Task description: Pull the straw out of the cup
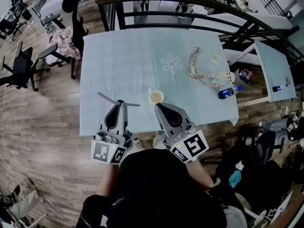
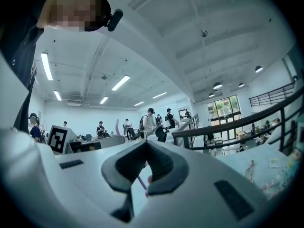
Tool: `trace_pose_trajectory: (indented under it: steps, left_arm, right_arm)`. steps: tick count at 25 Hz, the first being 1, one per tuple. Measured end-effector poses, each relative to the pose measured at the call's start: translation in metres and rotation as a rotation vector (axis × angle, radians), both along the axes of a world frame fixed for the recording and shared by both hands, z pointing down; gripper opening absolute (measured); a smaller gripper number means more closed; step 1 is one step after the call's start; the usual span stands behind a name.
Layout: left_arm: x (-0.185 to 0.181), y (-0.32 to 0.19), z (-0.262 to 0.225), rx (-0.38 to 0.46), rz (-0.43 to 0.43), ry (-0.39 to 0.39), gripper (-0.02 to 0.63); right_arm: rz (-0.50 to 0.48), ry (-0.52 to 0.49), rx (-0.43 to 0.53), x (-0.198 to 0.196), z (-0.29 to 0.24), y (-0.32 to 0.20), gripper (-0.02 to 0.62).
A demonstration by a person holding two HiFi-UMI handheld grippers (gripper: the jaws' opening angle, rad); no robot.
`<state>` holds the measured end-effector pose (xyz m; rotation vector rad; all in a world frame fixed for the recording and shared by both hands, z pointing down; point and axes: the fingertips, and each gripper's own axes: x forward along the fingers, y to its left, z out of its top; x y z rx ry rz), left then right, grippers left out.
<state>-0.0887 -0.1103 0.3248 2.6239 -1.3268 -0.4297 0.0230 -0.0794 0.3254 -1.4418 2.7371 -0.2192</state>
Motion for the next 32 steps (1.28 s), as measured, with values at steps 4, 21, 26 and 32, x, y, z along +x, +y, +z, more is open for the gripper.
trace_pose_trajectory:
  steps: [4,21,26,32]
  left_arm:
    - [-0.011,0.014,-0.009,0.013,0.025,0.001,0.028]
    - [-0.010,0.072,-0.024,0.092,0.182,-0.037,0.029]
    - [-0.012,0.085,-0.025,0.096,0.191,-0.038,0.029]
    - [-0.005,0.100,-0.024,0.104,0.225,-0.043,0.029]
  right_arm:
    - [0.015,0.003,0.013,-0.012,-0.007,0.013,0.009]
    - [0.119,0.010,0.057,-0.028,-0.015,0.069,0.009]
    - [0.134,0.004,0.066,-0.032,-0.017,0.084,0.008]
    - [0.158,0.001,0.082,-0.031,-0.019,0.099,0.008]
